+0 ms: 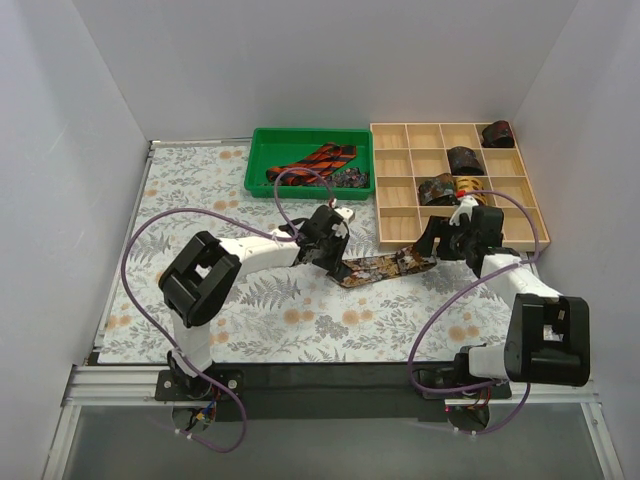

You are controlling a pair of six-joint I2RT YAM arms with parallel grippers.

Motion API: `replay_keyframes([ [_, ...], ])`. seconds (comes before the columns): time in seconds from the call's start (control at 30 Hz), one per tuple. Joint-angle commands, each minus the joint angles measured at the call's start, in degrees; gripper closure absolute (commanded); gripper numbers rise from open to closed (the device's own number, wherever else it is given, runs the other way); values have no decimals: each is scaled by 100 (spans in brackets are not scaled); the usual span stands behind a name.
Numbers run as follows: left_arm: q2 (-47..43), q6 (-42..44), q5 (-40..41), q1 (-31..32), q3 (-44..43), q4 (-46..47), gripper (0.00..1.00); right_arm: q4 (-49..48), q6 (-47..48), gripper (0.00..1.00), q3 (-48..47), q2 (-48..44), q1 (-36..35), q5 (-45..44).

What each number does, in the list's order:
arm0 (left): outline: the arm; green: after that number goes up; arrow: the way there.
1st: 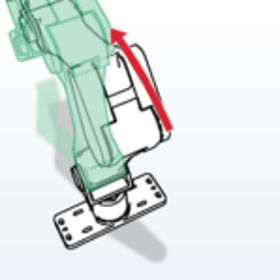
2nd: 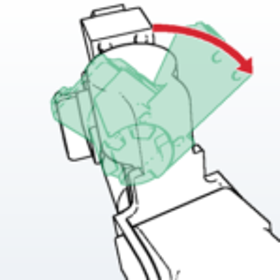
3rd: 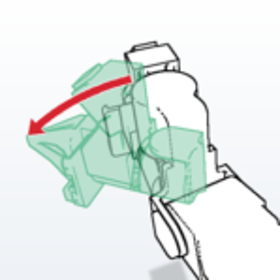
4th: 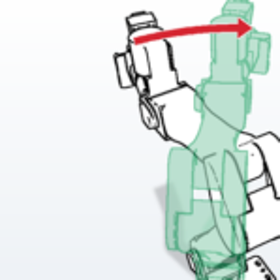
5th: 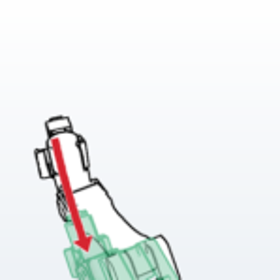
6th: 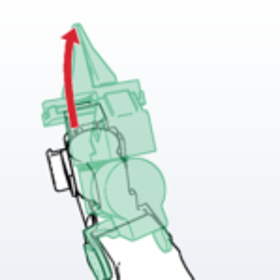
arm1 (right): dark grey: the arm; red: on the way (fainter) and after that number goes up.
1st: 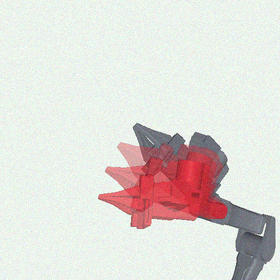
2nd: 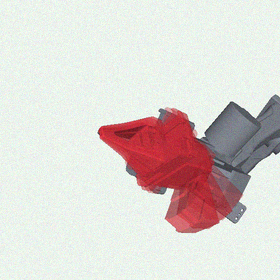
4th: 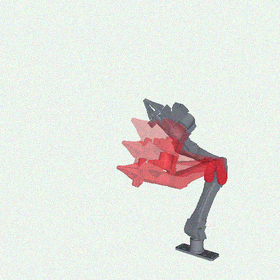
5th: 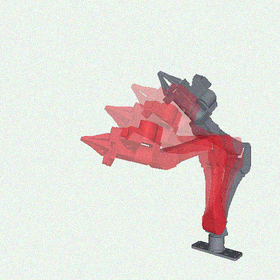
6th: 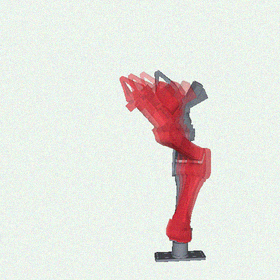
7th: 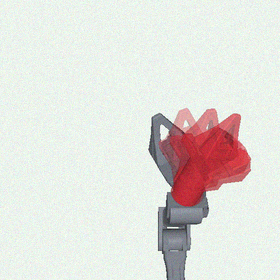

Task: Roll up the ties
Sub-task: Roll the tie

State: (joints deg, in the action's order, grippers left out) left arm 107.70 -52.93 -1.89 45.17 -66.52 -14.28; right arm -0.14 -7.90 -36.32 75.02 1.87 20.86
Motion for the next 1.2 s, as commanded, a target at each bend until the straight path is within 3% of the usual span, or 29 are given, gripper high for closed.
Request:
replay_keyframes([
  [0.0,137,-7,-101,18,-238,40,77,5,149,32,-192,249,42,382],
  [0.33,-108,54,662,-113,288,-750,83,85,26,34,-95,619,42,885],
  [0.63,-776,274,1209,-1115,851,-1349,83,-469,-1327,37,555,259,33,797],
  [0.87,-1532,2,234,-923,791,-673,62,-671,-1565,40,784,170,33,471],
  [1.0,-1419,-235,-22,-492,360,-462,59,-724,-1574,41,793,276,33,656],
  [1.17,-813,-385,-206,-158,-142,-347,79,-742,-1565,41,819,258,33,674],
])
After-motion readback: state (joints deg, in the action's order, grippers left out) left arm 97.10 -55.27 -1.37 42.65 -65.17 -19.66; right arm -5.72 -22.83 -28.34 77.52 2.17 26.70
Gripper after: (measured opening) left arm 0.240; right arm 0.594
